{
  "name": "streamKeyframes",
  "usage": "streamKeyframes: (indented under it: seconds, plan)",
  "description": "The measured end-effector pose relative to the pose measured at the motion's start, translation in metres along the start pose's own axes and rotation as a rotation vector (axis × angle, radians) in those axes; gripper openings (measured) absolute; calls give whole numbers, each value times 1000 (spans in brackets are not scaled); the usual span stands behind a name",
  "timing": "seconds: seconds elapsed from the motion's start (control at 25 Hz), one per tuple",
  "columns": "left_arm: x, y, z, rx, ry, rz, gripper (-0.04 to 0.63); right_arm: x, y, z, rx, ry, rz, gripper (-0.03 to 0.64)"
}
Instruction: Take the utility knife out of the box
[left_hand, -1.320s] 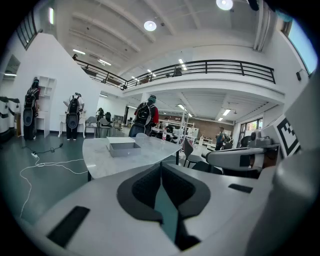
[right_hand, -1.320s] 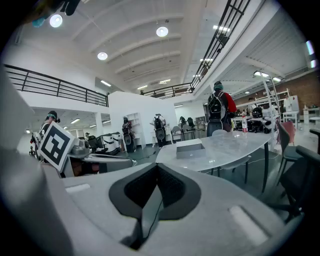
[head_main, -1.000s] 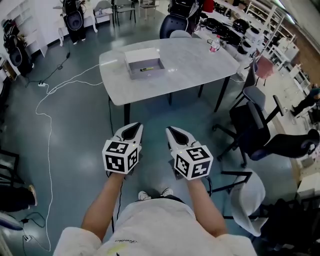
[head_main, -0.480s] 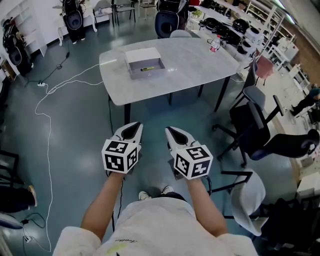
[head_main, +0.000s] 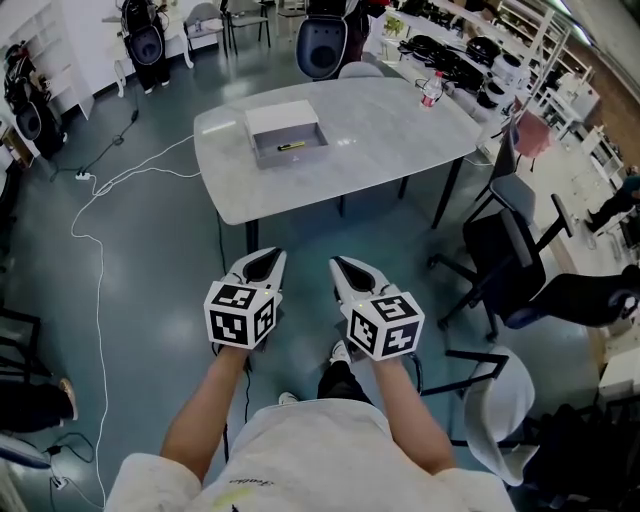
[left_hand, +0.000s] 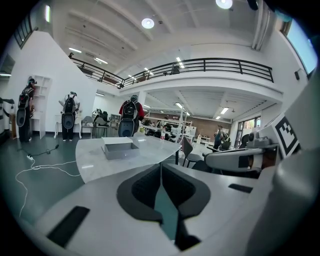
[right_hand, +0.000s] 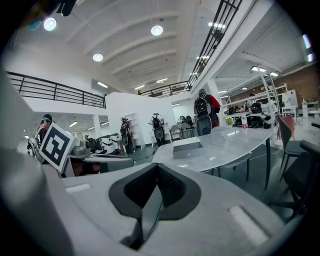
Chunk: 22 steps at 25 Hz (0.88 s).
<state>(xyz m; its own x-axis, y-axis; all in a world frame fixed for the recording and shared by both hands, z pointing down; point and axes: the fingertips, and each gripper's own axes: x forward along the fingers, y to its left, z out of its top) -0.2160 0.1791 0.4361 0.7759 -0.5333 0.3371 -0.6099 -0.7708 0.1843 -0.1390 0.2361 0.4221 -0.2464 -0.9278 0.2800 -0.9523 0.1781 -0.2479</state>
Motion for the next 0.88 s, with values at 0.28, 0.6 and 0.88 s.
streamKeyframes:
  seconds: [0.28,0.6,0.88]
  plan:
    - [57,9,26,4,19,36,18,39,-51,29,4,3,49,5]
    - [123,20,54,-5,29,89,18,76,-116,58,18,8,93,5]
    - [171,18,63,-20,46,133,18,92,-163,71,27,20,134,5]
